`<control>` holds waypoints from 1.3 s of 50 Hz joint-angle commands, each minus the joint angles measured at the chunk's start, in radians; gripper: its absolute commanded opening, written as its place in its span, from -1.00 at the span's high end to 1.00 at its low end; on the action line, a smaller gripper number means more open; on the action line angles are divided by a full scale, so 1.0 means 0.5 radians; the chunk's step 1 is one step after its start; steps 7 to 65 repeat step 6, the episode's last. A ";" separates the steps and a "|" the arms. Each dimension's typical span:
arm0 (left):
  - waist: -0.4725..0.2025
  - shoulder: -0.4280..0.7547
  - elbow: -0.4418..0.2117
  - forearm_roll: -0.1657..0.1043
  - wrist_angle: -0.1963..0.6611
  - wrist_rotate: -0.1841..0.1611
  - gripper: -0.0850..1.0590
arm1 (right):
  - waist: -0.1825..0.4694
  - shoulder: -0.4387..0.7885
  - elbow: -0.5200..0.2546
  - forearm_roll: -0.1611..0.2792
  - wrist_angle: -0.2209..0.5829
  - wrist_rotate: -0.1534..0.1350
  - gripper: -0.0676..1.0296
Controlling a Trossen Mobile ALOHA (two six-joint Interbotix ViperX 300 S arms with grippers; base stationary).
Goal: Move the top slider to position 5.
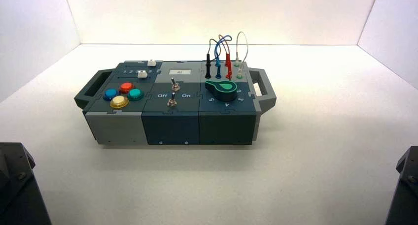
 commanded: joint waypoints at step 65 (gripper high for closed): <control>0.003 -0.043 0.031 -0.003 -0.052 0.006 0.91 | -0.006 0.160 -0.080 -0.018 -0.040 -0.012 0.92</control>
